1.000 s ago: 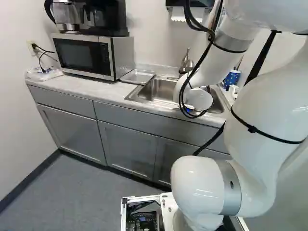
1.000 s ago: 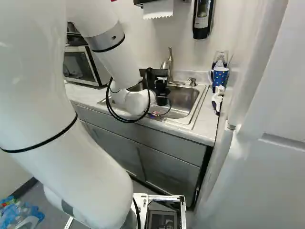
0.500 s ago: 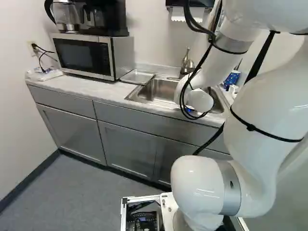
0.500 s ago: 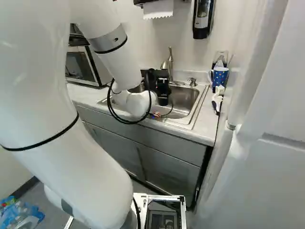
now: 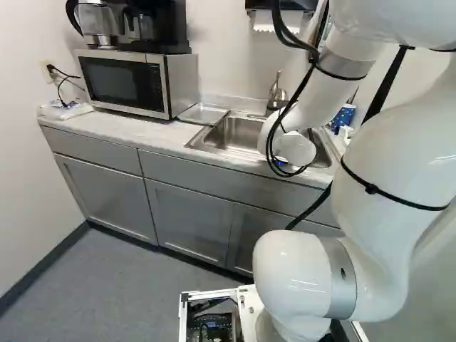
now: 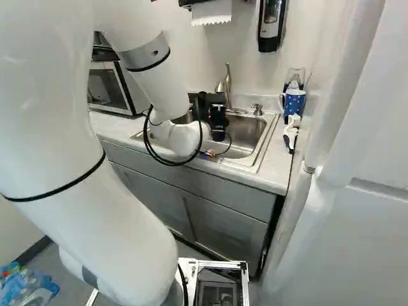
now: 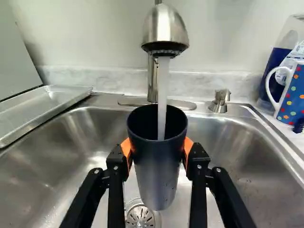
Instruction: Rinse the cup and place it in the tray
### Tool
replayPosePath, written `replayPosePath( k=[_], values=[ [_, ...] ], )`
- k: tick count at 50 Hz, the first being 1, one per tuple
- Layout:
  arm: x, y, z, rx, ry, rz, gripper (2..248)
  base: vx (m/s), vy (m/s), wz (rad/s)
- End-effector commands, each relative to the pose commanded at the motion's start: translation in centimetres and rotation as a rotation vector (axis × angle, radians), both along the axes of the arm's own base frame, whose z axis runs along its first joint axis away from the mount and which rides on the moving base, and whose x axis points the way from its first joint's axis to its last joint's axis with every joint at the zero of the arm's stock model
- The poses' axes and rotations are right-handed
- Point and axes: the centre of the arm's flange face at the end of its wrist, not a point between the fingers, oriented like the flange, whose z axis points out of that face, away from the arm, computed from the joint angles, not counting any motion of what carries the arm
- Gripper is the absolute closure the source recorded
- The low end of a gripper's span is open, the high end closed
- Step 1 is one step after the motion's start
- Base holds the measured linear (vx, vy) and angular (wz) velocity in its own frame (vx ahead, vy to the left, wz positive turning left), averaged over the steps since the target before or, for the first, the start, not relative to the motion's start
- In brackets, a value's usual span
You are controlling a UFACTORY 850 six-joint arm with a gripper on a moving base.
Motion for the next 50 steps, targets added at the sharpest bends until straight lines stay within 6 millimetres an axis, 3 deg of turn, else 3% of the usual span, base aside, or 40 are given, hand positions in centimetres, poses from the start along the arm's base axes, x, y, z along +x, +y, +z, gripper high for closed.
replayPosePath(
  k=[50],
  values=[
    [0.00,0.00,0.00,0.000,0.000,0.000,127,0.000,0.000,0.000]
  ],
)
